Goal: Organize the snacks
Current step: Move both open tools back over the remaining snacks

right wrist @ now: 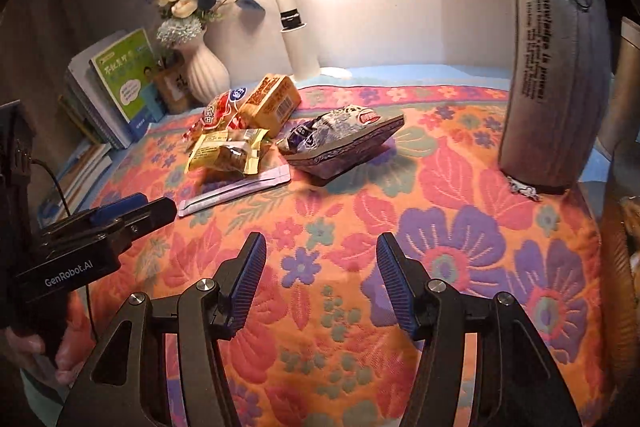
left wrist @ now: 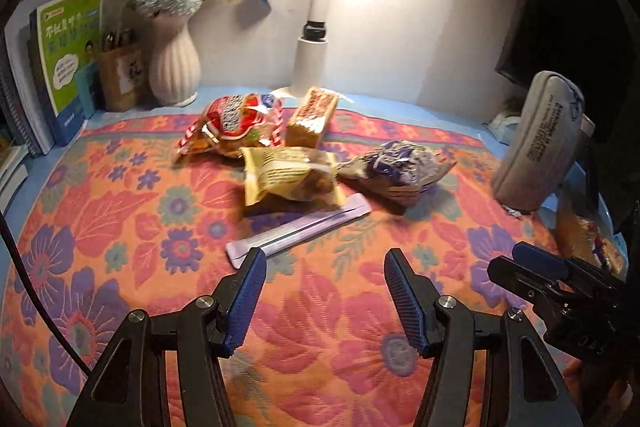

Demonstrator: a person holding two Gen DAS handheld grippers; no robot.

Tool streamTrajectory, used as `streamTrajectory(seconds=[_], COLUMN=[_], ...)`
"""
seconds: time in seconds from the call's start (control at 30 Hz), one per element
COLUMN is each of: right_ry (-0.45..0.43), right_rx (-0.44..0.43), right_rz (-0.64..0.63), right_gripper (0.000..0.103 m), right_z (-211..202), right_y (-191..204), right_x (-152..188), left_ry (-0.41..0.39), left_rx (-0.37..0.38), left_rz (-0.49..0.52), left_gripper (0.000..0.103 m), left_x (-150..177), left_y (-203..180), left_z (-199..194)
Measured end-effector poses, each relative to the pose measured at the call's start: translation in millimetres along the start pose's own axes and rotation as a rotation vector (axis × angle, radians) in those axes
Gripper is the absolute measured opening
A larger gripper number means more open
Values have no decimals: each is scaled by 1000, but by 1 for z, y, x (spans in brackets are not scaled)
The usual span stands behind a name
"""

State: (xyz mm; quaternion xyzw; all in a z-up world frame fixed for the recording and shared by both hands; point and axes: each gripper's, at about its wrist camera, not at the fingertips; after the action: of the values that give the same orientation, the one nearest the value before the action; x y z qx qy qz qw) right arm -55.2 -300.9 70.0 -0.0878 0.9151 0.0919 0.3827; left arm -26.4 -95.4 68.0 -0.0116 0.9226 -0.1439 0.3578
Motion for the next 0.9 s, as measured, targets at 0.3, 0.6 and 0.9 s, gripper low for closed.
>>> streamTrajectory(seconds=[0.3,0.6,0.9], right_ry=[26,58,78], right_rx=[-3,-41,-30], right_rz=[-3,48,35], right_gripper=[60,65,69], right_z=[28,41,46], right_y=[2,-8,-5], right_x=[3,7,9], left_ry=[15,2,3], left_rx=[-42,-38,-26], left_rz=[-59,-43,-56], left_gripper=[59,59,59], left_x=[14,17,16], left_y=[37,34,37], left_z=[31,29,30])
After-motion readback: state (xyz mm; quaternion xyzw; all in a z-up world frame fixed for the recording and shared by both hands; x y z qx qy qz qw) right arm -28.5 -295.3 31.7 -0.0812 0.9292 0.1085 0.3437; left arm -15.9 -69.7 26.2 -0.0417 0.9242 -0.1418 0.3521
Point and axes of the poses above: each gripper's, at about its wrist camera, not at the fingertips, and z roughly the way its jaws point, y to its left, x to its underside, and after that the axes turned 8 degrees about -z, right-handed
